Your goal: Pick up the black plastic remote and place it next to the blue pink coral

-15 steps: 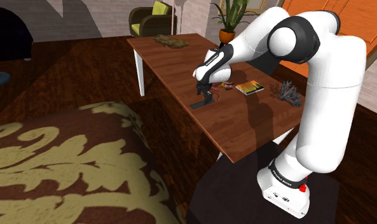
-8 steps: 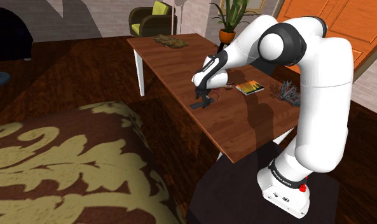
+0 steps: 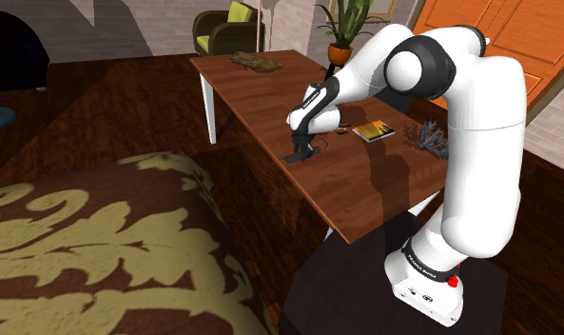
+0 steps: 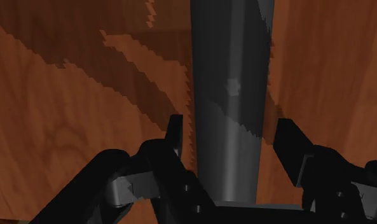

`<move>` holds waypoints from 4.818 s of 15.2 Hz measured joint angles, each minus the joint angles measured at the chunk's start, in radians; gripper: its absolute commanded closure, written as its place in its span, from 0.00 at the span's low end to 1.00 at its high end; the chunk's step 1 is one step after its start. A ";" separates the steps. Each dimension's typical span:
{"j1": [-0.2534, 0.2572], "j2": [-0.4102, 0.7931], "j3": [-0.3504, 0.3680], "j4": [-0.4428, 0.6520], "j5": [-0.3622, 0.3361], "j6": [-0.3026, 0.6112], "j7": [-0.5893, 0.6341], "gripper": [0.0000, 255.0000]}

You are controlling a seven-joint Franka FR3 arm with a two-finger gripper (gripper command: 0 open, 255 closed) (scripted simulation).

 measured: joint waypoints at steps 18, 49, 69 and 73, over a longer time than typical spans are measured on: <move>0.027 -0.091 -0.035 -0.013 -0.040 -0.077 0.030 1.00; 0.080 -0.373 -0.107 0.063 -0.188 -0.422 0.132 1.00; -0.038 -0.731 -0.227 -0.243 -0.339 -0.450 -0.017 1.00; -0.090 -0.808 -0.275 -0.316 -0.387 -0.446 -0.083 1.00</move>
